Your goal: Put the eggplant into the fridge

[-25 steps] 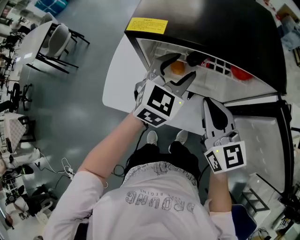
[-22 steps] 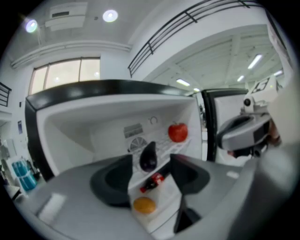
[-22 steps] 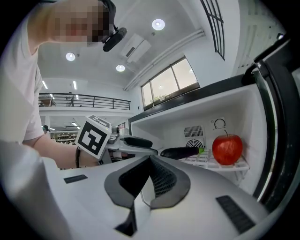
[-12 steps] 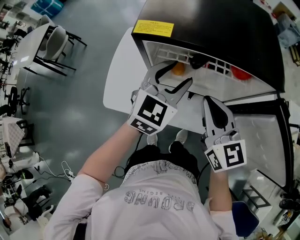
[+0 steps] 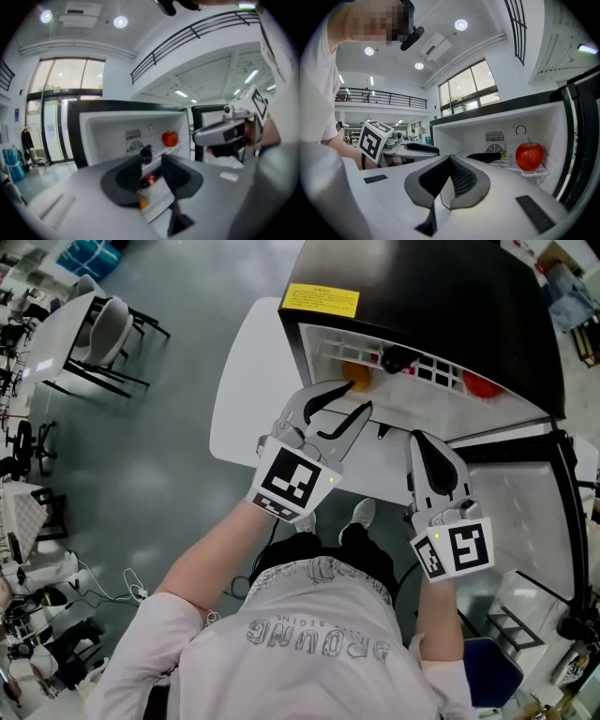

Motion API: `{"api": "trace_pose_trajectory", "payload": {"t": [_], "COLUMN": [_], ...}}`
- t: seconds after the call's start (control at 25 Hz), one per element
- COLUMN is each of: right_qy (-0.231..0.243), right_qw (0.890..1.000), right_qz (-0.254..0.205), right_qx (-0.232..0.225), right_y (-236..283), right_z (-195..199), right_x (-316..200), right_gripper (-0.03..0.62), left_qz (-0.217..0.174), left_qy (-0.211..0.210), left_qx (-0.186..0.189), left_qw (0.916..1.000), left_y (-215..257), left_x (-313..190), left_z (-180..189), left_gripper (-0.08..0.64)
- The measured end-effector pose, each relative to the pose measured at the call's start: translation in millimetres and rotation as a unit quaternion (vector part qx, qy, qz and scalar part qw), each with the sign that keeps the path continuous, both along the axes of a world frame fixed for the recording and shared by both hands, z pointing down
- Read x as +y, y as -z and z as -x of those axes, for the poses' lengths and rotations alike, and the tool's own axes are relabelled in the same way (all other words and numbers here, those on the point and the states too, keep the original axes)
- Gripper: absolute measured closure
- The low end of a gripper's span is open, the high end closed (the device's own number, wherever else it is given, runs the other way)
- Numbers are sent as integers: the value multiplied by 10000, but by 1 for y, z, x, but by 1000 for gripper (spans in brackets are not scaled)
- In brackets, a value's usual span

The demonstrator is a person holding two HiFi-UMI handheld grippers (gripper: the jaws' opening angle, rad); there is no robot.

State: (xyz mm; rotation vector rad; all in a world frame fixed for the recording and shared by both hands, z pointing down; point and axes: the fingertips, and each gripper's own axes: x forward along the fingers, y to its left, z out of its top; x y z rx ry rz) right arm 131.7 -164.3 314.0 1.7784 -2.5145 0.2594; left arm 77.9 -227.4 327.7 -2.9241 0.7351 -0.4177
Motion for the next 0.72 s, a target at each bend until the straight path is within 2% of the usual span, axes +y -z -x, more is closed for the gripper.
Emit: {"api": "trace_pose_trajectory", "payload": {"t": [0.72], "right_qy": [-98], "right_qw": [9999], "right_qz": [-24], "right_qx": [117], "right_y": [9], "right_z": [6], "right_x": [13], "right_gripper": [589], "left_qz": [-3], "left_qy": [-173], "left_qx": [3], "left_qw": [9998], "left_y": [-2], "left_x": [32], "left_z": [23], "left_gripper": [523]}}
